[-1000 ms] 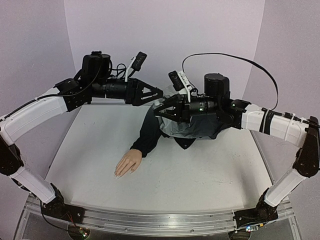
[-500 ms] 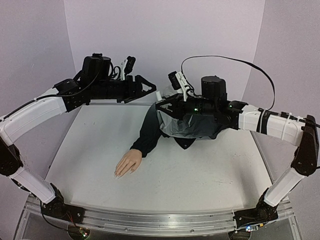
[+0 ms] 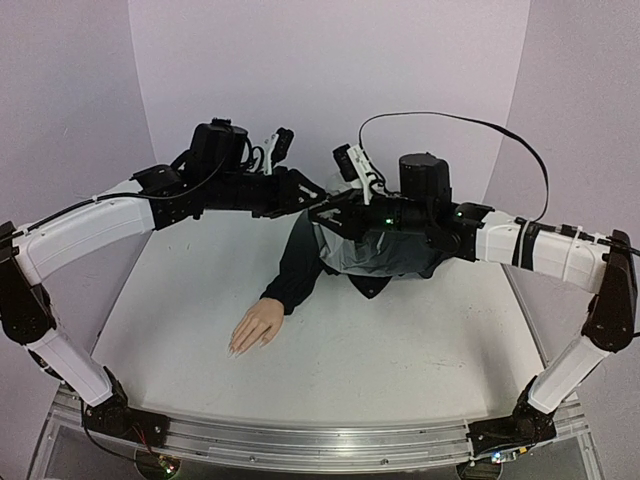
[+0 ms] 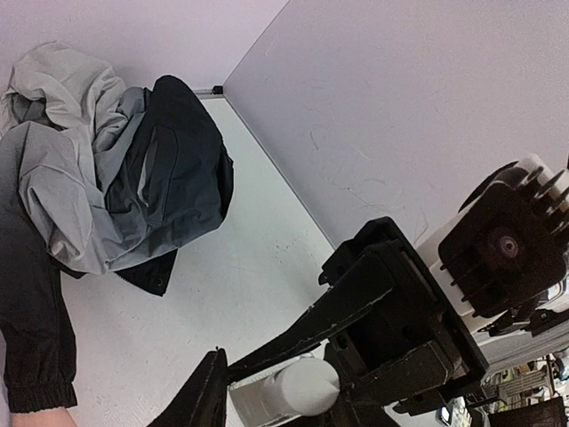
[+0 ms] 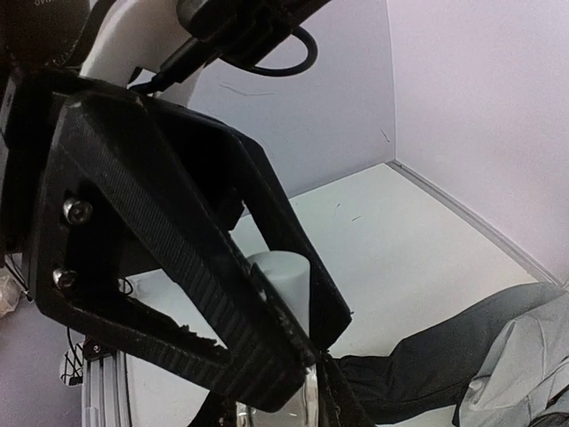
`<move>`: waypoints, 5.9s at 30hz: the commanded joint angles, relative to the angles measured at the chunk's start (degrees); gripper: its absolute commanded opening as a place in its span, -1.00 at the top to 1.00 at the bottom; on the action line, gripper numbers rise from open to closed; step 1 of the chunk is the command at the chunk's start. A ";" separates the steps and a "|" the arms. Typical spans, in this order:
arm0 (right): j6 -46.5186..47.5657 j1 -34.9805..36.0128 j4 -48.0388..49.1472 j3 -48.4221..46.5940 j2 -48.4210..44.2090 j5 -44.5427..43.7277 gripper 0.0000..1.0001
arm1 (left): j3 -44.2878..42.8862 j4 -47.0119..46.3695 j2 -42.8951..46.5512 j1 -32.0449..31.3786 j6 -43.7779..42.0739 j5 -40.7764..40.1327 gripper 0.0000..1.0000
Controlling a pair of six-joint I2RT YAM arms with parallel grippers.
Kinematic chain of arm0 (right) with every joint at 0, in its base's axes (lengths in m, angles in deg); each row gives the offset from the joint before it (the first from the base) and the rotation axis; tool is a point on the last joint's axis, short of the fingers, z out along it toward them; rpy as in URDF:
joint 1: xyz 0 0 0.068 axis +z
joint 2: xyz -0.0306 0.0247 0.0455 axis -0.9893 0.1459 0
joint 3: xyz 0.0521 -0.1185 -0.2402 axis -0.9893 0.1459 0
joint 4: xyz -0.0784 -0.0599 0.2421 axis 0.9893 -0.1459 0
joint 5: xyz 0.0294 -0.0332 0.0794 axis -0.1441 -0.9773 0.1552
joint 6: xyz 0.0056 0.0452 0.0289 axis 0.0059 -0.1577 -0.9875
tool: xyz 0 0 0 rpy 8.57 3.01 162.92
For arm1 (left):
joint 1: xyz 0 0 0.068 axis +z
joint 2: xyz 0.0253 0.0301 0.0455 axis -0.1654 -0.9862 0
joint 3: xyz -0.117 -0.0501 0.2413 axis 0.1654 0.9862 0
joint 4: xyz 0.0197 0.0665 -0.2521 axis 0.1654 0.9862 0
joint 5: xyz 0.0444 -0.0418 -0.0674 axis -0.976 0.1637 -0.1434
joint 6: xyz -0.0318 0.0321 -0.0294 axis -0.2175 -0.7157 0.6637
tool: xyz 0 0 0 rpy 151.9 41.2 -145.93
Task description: Paint the nails
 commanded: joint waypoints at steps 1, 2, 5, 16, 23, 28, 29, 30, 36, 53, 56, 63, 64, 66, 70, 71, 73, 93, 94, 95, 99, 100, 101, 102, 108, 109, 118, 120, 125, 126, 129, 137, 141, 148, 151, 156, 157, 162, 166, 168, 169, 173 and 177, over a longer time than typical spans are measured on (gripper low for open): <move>0.38 0.56 3.19 -1.04 -1.10 0.38 1.00 | -3.29 -3.13 -0.01 -0.17 -0.61 -0.74 0.37; 0.29 0.62 3.28 -0.91 -1.23 0.49 1.00 | -3.38 -3.18 -0.14 -0.18 -0.83 -0.30 0.43; -0.15 0.59 3.89 -0.62 -1.60 1.25 1.00 | -3.55 -3.20 -0.41 -0.27 -1.74 1.61 0.64; -2.82 -0.94 7.99 -3.86 -4.04 51.12 1.00 | -3.47 -8.66 -0.60 -1.05 -18.28 48.72 1.00; -5.12 0.93 8.56 -3.43 -5.56 57.60 1.00 | -3.92 -9.34 4.42 -3.78 -27.05 60.86 1.00; -3.64 0.49 7.95 -0.94 -7.05 43.81 1.00 | -2.30 -9.43 6.06 -3.66 -27.10 51.64 0.88; -2.81 0.26 7.71 -0.43 -7.35 41.10 1.00 | -1.54 -9.43 6.75 -3.55 -26.81 47.99 0.65; -2.11 0.01 7.34 0.10 -7.68 37.71 1.00 | -0.57 -9.41 7.54 -3.36 -26.37 43.97 0.34; 5.37 -0.20 1.53 1.79 -8.93 18.40 1.00 | 4.55 -8.73 12.13 -0.50 -20.20 23.35 -0.66; 5.88 2.86 1.76 -1.09 -3.42 -4.36 1.00 | 1.52 -7.49 4.59 -0.49 -6.50 5.69 -0.09; 6.03 3.26 1.78 -0.97 -3.31 -4.89 1.00 | 0.92 -7.50 3.65 -0.53 -6.70 5.47 0.12; 5.73 3.66 2.00 -0.79 -3.32 -5.44 1.00 | 0.77 -7.46 2.36 -0.53 -6.65 6.74 0.57; 5.67 3.69 2.09 -0.85 -3.31 -5.31 1.00 | 0.51 -7.49 2.03 -0.51 -6.69 7.72 0.66; 5.63 3.59 2.24 -0.88 -3.50 -4.82 1.00 | 0.03 -7.51 1.43 -0.53 -7.16 10.16 0.80; 6.75 3.05 2.37 -0.40 -5.18 -0.26 1.00 | -1.54 -7.65 0.21 -0.53 -10.85 19.58 1.00; 6.91 2.42 2.39 -0.36 -5.71 4.18 1.00 | -1.92 -8.08 -0.04 -0.53 -12.54 24.15 1.00; 6.90 0.64 2.42 -0.31 -6.88 16.87 1.00 | -2.01 -9.86 -0.25 -0.54 -16.53 35.34 1.00; 3.91 -1.75 -1.61 0.41 -7.08 29.01 1.00 | 4.00 -11.45 9.49 0.16 -20.30 31.96 0.32; 4.40 -1.75 -2.72 0.55 -7.16 23.95 1.00 | 4.55 -10.94 10.07 1.12 -18.68 30.07 0.10; 6.51 -1.75 -4.02 0.53 -7.05 18.55 1.00 | 4.82 -10.10 10.35 1.55 -18.02 28.51 -0.09; 7.68 -1.75 -6.68 0.48 -5.22 -2.22 1.00 | 2.43 -0.84 9.26 1.71 -19.16 17.37 -0.55; 7.73 -1.75 -6.76 0.48 -4.86 -5.32 1.00 | 1.29 1.88 8.52 1.75 -19.01 13.02 -0.57; 7.84 -1.70 -6.76 0.40 -4.61 -7.72 1.00 | 0.28 4.45 7.83 1.75 -18.31 8.06 -0.58; 7.75 -1.66 -6.57 0.42 -4.41 -9.62 1.00 | -0.80 6.69 7.07 1.75 -17.48 3.32 -0.55; 7.12 -0.58 -3.30 0.01 -1.62 -12.24 1.00 | -1.56 6.32 3.29 1.84 -12.73 -0.08 -0.43; 7.13 -0.41 -3.41 -0.41 -0.97 -12.02 1.00 | -1.62 5.55 2.98 1.84 -12.31 0.17 -0.44; 7.62 0.82 -3.07 -1.47 1.00 -10.51 1.00 | -4.28 2.71 -1.27 1.84 -9.79 0.84 -0.41; 7.78 1.06 -3.03 -1.49 1.00 -10.17 1.00 | -4.79 2.63 -2.19 1.82 -9.18 0.61 -0.34; 8.35 1.56 -2.86 -1.46 0.75 -9.76 1.00 | -5.89 2.26 -3.49 1.80 -8.50 1.34 -0.05; 8.48 1.67 -2.78 -1.49 0.66 -9.70 1.00 | -6.06 2.11 -3.66 1.84 -8.36 1.47 0.00; 8.45 1.96 -2.63 -1.58 0.48 -9.50 1.00 | -6.46 2.12 -4.14 1.84 -7.94 2.48 0.17; 7.55 2.00 -1.31 -0.94 -0.40 -8.76 1.00 | -6.67 1.56 -5.44 1.75 -7.07 8.32 0.46; 7.40 2.00 -0.84 -0.38 -1.70 -9.12 1.00 | -5.85 1.47 -5.36 1.80 -7.42 11.46 0.55; 7.65 1.63 0.50 1.09 -5.49 7.47 1.00 | -4.85 -1.55 -4.23 1.75 -14.75 29.40 1.00; 7.49 1.27 1.15 0.27 -6.28 33.02 1.00 | -2.43 -4.90 -1.78 1.75 -22.29 44.42 1.00; -0.44 1.72 2.15 -3.13 -3.65 56.76 1.00 | -0.81 -5.30 3.52 1.75 -32.26 52.73 1.00; -0.47 1.73 2.08 -2.50 -4.04 55.85 1.00 | -1.28 -5.30 3.84 1.75 -32.77 53.25 1.00; 0.42 1.73 1.91 -0.33 -5.66 49.85 1.00 | -2.77 -5.30 3.46 1.76 -31.99 53.18 1.00; 2.19 1.42 1.61 0.45 -6.54 40.17 1.00 | -2.26 -4.83 4.57 1.82 -28.28 43.35 0.90; 4.02 1.36 1.05 1.05 -7.17 31.18 1.00 | -1.93 -2.81 5.39 1.83 -26.58 34.57 0.46; 4.42 1.33 0.51 1.39 -7.32 26.09 1.00 | -2.16 -0.89 5.61 1.84 -25.95 30.35 0.27; 8.50 1.40 -1.61 1.23 -6.24 9.22 1.00 | -4.93 7.56 4.69 1.83 -23.60 17.52 -0.28; 8.90 1.41 -3.08 -0.24 -4.24 -0.12 1.00 | -7.78 13.62 2.66 1.84 -20.24 9.51 -0.39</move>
